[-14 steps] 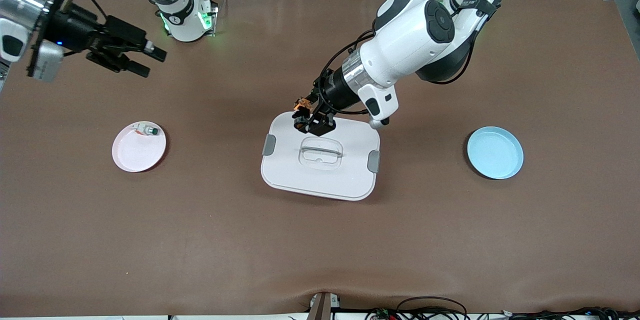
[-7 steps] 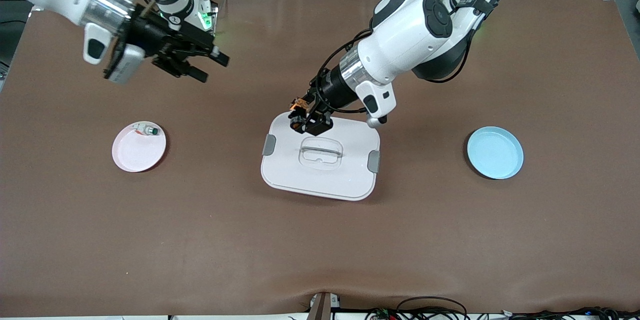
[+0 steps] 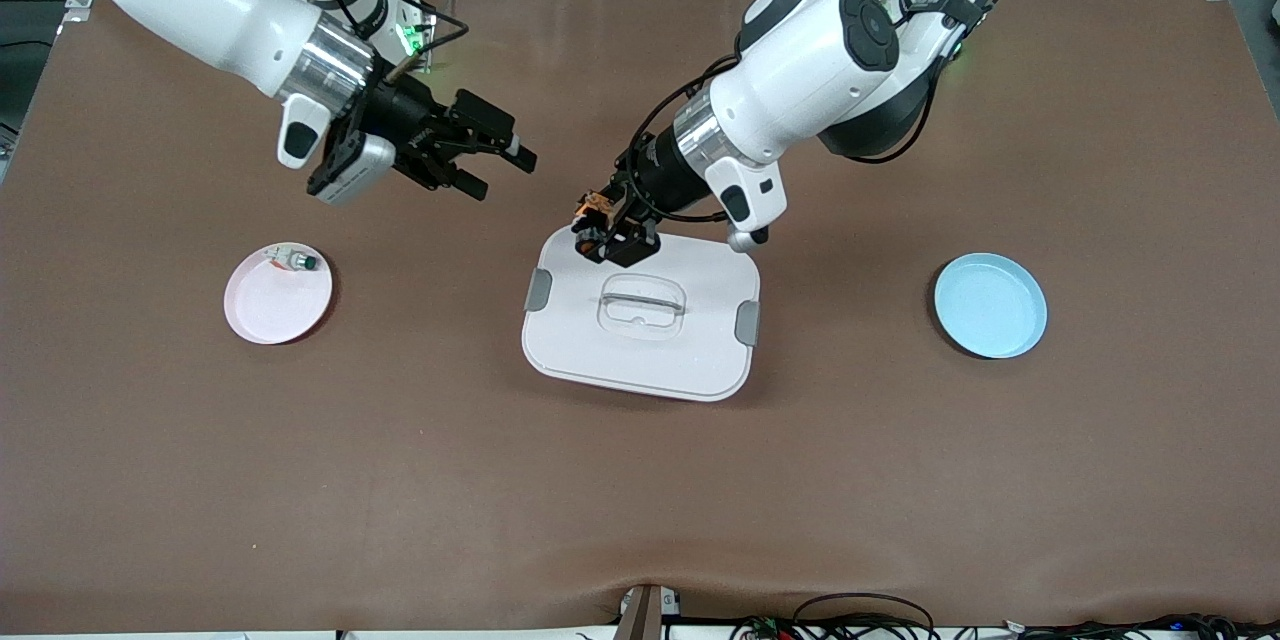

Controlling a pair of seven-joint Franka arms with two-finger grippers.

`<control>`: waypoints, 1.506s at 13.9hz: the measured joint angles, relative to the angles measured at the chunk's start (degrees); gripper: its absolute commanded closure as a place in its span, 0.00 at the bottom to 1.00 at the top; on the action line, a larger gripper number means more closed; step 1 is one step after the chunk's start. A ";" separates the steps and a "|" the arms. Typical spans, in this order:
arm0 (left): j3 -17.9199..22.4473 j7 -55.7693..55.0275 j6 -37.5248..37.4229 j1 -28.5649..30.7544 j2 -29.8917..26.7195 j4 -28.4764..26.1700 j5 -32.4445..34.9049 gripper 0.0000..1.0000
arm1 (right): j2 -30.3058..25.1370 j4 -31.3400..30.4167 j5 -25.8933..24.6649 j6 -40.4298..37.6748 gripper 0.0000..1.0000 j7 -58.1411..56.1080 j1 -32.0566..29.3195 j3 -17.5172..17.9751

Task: Transfer orange switch to right arm and place
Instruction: 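Bring the switch toward the right gripper while the right gripper reaches it, then close the right gripper on the switch and open the left gripper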

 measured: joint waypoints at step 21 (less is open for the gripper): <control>-0.03 -0.50 1.68 -2.84 -0.07 0.61 0.00 0.98 | 6.68 2.65 0.03 5.85 0.17 0.01 4.89 -0.18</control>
